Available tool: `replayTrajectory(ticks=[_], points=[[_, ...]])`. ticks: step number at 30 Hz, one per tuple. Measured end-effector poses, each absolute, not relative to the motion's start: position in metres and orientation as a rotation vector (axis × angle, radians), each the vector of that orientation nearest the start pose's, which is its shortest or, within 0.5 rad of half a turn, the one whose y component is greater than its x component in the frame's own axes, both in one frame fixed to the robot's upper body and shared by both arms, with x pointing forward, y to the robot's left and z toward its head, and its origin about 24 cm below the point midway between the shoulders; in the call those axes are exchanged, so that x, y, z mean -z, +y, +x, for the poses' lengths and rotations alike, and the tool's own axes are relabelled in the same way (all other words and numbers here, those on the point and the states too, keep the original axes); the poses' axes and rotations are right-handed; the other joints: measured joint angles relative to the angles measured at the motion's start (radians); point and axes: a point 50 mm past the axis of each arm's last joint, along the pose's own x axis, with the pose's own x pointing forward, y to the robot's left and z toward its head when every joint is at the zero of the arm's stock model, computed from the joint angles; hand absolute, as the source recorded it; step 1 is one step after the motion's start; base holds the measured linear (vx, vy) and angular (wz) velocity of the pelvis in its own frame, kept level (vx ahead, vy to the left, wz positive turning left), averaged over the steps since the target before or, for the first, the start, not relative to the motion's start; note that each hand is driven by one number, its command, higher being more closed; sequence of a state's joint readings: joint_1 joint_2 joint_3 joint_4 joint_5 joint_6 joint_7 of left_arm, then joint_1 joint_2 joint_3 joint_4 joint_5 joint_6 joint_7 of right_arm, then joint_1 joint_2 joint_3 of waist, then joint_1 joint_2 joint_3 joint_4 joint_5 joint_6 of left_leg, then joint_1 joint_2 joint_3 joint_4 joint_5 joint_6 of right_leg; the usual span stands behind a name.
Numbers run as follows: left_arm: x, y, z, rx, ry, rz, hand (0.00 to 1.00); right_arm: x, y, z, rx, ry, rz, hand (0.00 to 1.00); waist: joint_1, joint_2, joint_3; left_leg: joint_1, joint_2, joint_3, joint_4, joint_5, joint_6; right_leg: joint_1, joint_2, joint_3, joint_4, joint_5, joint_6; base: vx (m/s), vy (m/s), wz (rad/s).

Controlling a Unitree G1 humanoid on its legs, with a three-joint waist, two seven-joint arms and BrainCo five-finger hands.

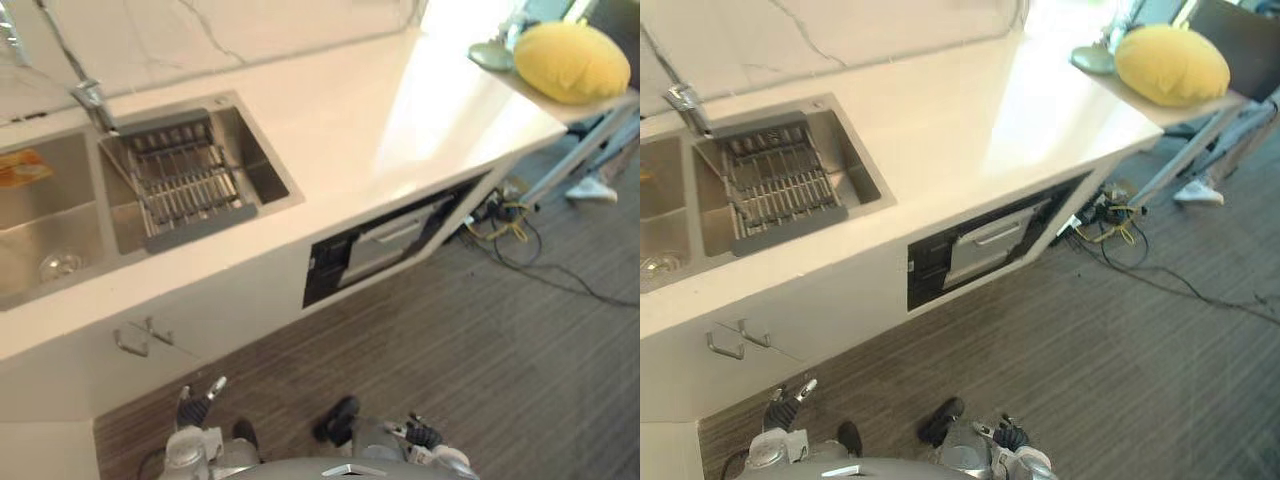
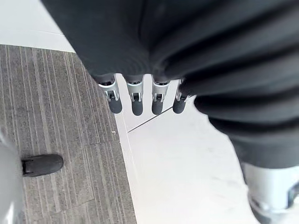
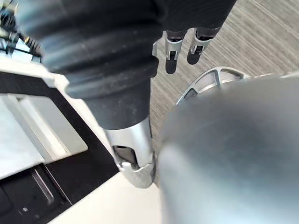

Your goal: Walk over to the sink, pick up the cup, carry it to the dishwasher, place the cup inside the dishwasher, then close the dishwasher door

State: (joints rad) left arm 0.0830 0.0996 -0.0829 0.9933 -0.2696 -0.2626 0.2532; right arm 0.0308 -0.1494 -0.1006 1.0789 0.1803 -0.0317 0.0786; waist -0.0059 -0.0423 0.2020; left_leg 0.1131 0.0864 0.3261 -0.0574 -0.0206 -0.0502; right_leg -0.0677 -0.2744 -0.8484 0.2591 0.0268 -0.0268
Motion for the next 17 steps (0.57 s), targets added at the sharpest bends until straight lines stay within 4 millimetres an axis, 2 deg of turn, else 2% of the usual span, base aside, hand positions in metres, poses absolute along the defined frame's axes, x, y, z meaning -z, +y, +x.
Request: replayTrajectory(ticks=[1,3,4,5,7,8,9,11,14,15,17], points=[[0.143,0.193,0.123,-0.381,0.819,0.0,0.0,0.154,-0.217,0.112,0.2,1.041,0.108,0.0,0.001,-0.001,-0.001,0.0,0.0,-0.011,0.0,0.0,0.001,0.0,0.0,0.025,0.01,0.002,0.003,0.07,0.118,0.67],[0.144,0.191,0.122,-0.36,0.831,0.014,0.0,0.156,-0.217,0.108,0.219,1.057,0.12,0.0,-0.004,0.003,0.0,-0.007,0.009,-0.101,0.009,0.0,0.007,0.012,0.037,0.25,0.017,0.026,0.037,0.08,0.119,0.81],[0.144,0.191,0.122,-0.351,0.832,0.022,0.0,0.156,-0.217,0.105,0.227,1.063,0.13,0.0,-0.007,0.003,0.0,-0.008,0.011,-0.128,0.01,0.001,0.009,0.018,0.048,0.304,0.018,0.027,0.039,0.09,0.079,1.3],[0.144,0.19,0.124,-0.331,0.833,0.026,0.0,0.158,-0.216,0.097,0.25,1.077,0.151,0.0,-0.016,0.005,-0.001,-0.004,0.017,-0.21,0.008,0.018,0.001,0.049,0.074,0.45,0.02,0.024,0.037,0.12,0.048,1.26],[0.144,0.187,0.126,-0.312,0.831,0.023,0.0,0.159,-0.216,0.094,0.26,1.077,0.158,0.0,-0.017,0.006,-0.001,0.0,0.018,-0.258,0.003,0.035,0.007,0.067,0.082,0.502,0.026,0.01,0.028,0.08,-0.008,1.04],[0.144,0.187,0.126,-0.304,0.83,0.02,0.0,0.159,-0.215,0.093,0.259,1.071,0.157,0.0,-0.015,0.012,0.002,0.001,0.017,-0.285,0.001,0.04,0.005,0.07,0.087,0.546,0.025,-0.021,0.024,0.06,-0.108,0.96],[0.143,0.194,0.125,-0.301,0.832,0.034,0.0,0.161,-0.207,0.088,0.252,1.074,0.173,0.0,-0.016,-0.019,-0.011,-0.008,-0.001,-0.324,0.004,0.043,-0.001,0.102,0.12,0.645,-0.023,-0.1,0.017,0.08,-0.149,0.87],[0.144,0.198,0.124,-0.301,0.84,0.04,0.0,0.162,-0.203,0.086,0.256,1.068,0.191,0.0,-0.009,-0.046,-0.017,-0.006,-0.012,-0.34,0.001,0.048,-0.011,0.131,0.115,0.673,-0.041,-0.125,0.043,0.03,-0.146,0.51],[0.146,0.198,0.119,-0.303,0.852,0.024,0.0,0.162,-0.204,0.086,0.267,1.066,0.207,0.0,-0.001,-0.033,-0.013,0.007,-0.008,-0.333,-0.023,0.067,-0.025,0.147,0.115,0.673,-0.064,-0.158,0.094,-0.06,-0.115,-0.03],[0.146,0.198,0.119,-0.321,0.849,0.015,0.0,0.162,-0.204,0.085,0.254,1.073,0.188,0.0,0.001,-0.033,-0.011,0.015,-0.009,-0.324,-0.028,0.071,-0.03,0.158,0.114,0.678,-0.085,-0.157,0.142,-0.1,-0.08,-0.16],[0.147,0.197,0.117,-0.329,0.846,0.01,0.0,0.162,-0.206,0.084,0.23,1.088,0.144,0.0,-0.01,-0.023,-0.006,0.031,-0.002,-0.309,-0.029,0.079,-0.033,0.175,0.121,0.674,-0.095,-0.16,0.143,-0.09,-0.051,-0.03]])
